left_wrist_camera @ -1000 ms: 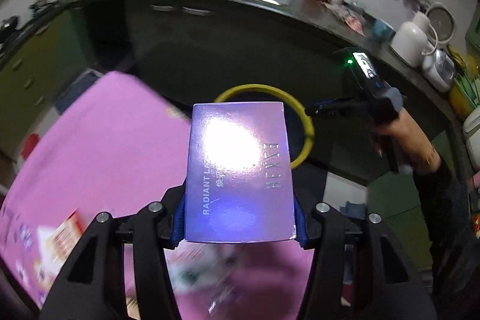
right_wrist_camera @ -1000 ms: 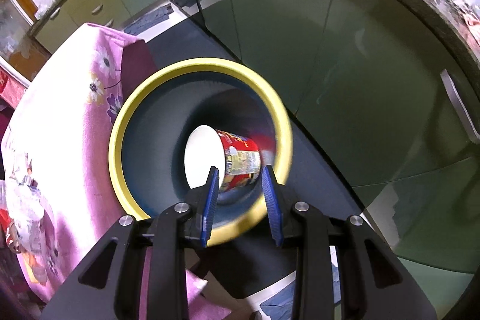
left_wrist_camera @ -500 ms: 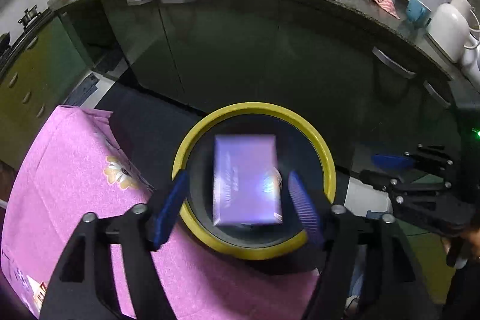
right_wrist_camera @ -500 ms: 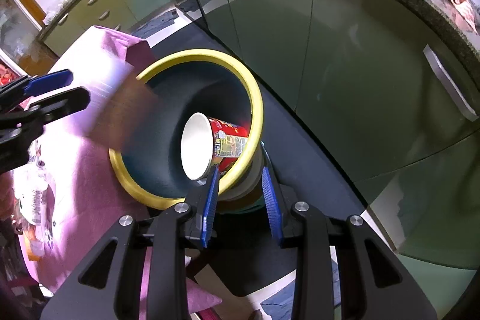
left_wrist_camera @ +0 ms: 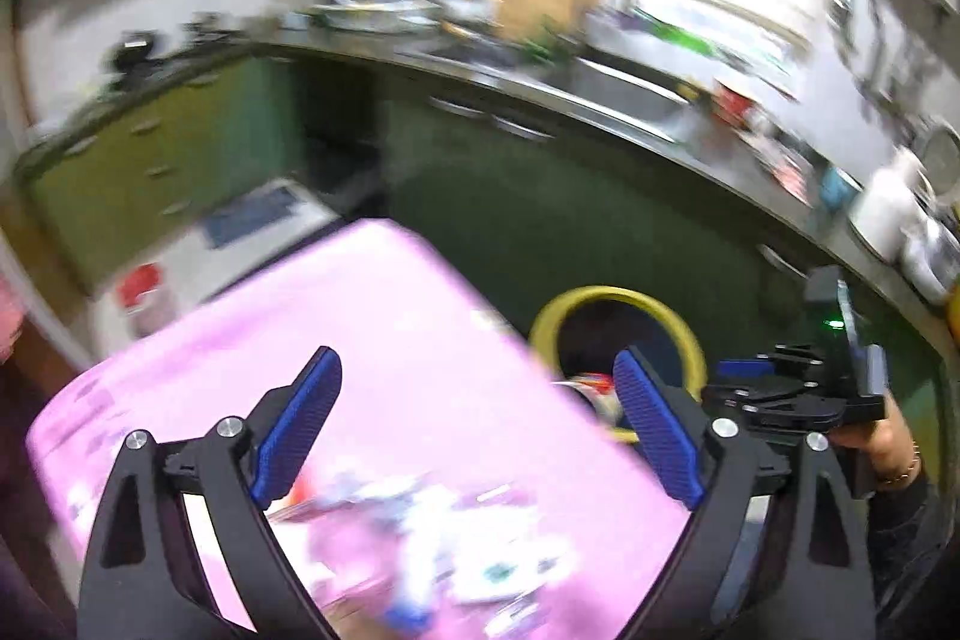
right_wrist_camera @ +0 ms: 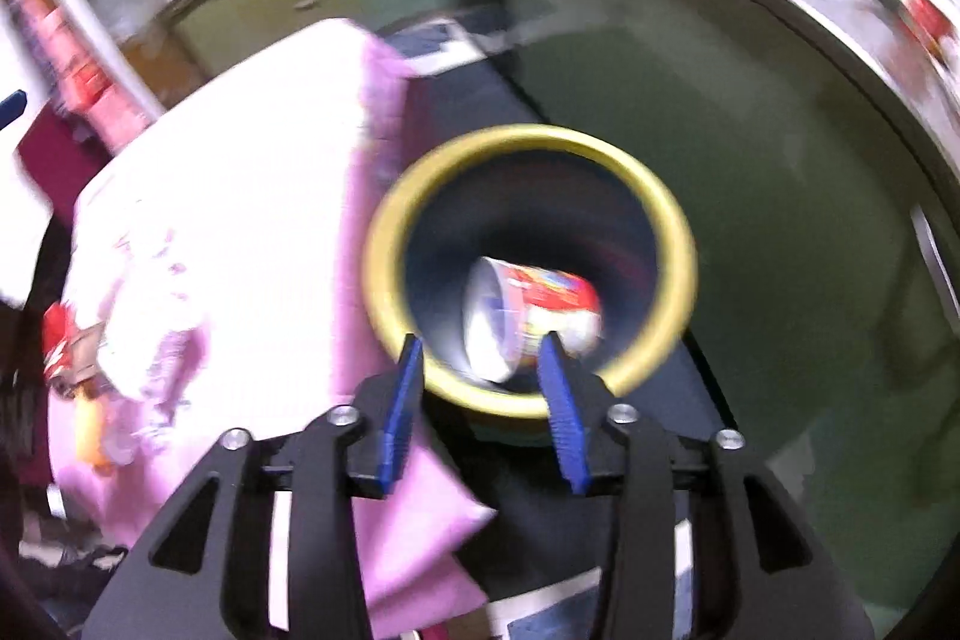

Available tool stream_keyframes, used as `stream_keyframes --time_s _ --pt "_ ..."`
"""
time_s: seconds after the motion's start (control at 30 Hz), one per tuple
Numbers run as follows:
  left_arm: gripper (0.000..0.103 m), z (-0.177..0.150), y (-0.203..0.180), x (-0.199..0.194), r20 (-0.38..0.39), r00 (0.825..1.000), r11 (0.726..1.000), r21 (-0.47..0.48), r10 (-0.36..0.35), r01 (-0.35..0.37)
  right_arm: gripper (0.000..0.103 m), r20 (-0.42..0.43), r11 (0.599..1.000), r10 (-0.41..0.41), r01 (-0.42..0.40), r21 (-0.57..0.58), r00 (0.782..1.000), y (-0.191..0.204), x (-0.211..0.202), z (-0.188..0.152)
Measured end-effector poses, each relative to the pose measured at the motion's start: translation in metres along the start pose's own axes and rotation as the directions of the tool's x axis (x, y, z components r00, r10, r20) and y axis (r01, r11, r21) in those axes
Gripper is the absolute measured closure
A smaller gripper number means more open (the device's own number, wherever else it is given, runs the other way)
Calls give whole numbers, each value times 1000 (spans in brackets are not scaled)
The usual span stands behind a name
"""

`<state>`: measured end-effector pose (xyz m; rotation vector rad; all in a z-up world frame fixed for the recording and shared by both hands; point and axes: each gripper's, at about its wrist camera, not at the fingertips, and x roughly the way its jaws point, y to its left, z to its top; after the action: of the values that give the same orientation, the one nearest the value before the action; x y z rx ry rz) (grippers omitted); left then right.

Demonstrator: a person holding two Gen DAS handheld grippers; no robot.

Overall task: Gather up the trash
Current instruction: 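Carry the purple box over the bin and release it with the left gripper, then grasp the clear plastic cup with the right gripper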

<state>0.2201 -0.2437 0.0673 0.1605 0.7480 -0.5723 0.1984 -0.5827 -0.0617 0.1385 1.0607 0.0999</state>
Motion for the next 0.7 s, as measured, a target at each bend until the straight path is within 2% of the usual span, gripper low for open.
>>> stream_keyframes --time_s 0.07,0.17,0.27,0.37,0.47,0.7 --pt "15 -22 34 -31 29 996 996 -47 79 -77 48 18 996 51 -50 -79 999 34 -2 5" --pt "14 -56 78 -66 44 982 975 -132 185 -178 39 32 965 162 -152 -214 986 98 -1 12" --pt "13 -89 112 -85 21 973 954 -203 230 -222 36 15 899 262 -238 -367 965 167 8 19" --pt "13 -116 134 -96 2 969 935 -264 248 -238 36 -7 853 276 -248 -459 961 221 27 24" --pt "13 -138 146 -107 4 965 917 -312 263 -249 36 -44 823 266 -251 -509 963 259 53 34" --pt "13 -175 159 -125 6 961 895 -368 275 -254 35 -91 811 233 -245 -531 968 289 86 24"
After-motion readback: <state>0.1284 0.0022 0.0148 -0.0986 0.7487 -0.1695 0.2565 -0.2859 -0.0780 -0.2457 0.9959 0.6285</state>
